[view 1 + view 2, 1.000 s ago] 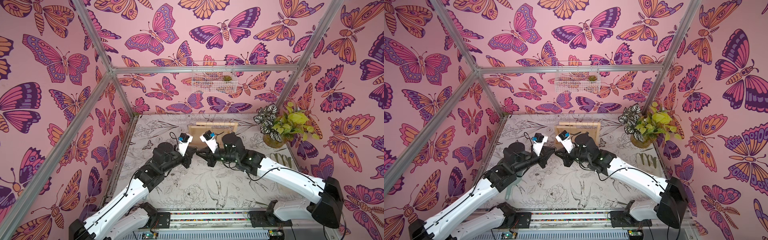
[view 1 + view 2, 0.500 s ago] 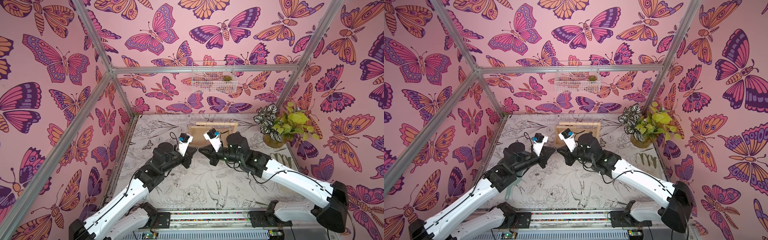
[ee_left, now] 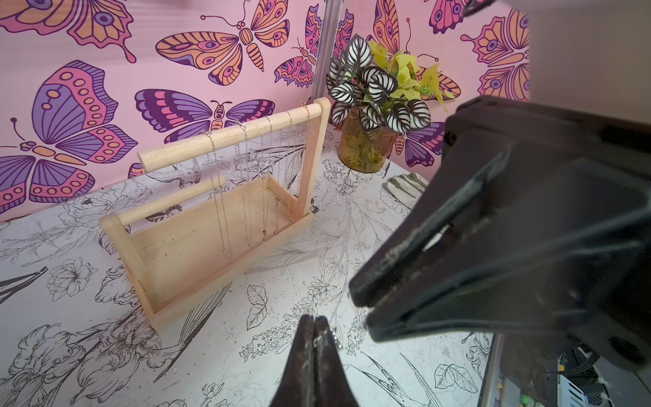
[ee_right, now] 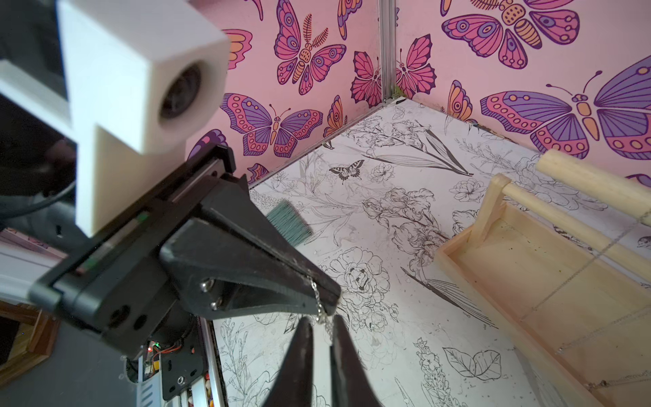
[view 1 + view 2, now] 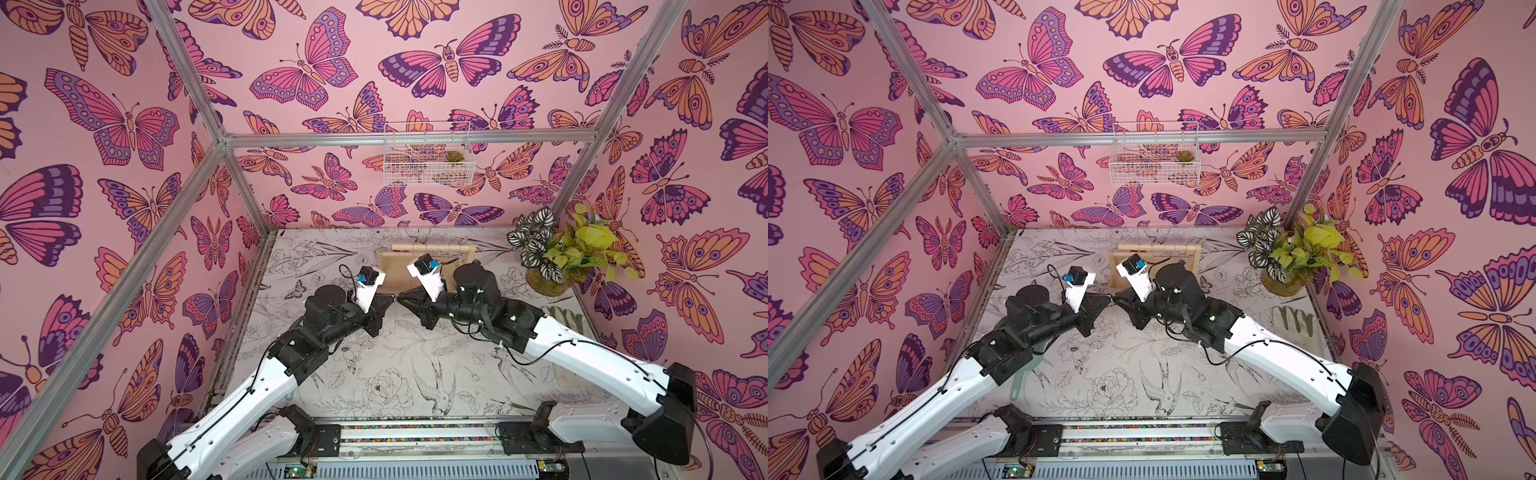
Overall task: Take the necklace off the jewelry display stand
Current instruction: Place the necklace at the center of the board.
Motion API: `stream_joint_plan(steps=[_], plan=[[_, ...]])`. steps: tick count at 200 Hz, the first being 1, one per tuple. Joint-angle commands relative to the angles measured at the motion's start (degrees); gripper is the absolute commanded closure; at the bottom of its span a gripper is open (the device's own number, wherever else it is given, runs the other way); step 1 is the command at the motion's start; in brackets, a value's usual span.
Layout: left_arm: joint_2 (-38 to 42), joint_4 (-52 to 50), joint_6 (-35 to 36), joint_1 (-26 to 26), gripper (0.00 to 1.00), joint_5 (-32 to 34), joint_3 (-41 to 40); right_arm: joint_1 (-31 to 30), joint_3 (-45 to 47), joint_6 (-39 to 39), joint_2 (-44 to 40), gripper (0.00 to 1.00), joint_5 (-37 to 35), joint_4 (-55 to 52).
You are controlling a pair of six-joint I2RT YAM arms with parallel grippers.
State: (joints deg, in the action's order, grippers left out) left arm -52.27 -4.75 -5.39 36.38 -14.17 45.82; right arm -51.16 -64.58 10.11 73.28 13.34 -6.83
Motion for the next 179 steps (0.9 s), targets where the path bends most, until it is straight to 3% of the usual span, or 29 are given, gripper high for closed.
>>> stream_joint_plan(steps=[1, 59, 134, 179], plan=[[0.6, -0.2, 0.6, -0.2, 1.00, -1.0, -0.4, -0.5, -0.7, 0.0, 0.8, 0.70, 0.5, -0.6], [0.1, -0.2, 0.1, -0.3, 1.00, -1.8, -0.2, -0.4, -1.4, 0.0, 3.9, 0.68, 1.2, 0.5], [-0.2, -0.2, 0.3, -0.2, 1.00, -4.7, 0.3, -0.5, -2.8, -0.3, 6.3, 0.74, 1.9, 1.7], [-0.3, -0.2, 0.5, -0.3, 1.00, -4.4, 0.2, -0.5, -2.5, -0.3, 4.7, 0.97, 0.8, 1.9]])
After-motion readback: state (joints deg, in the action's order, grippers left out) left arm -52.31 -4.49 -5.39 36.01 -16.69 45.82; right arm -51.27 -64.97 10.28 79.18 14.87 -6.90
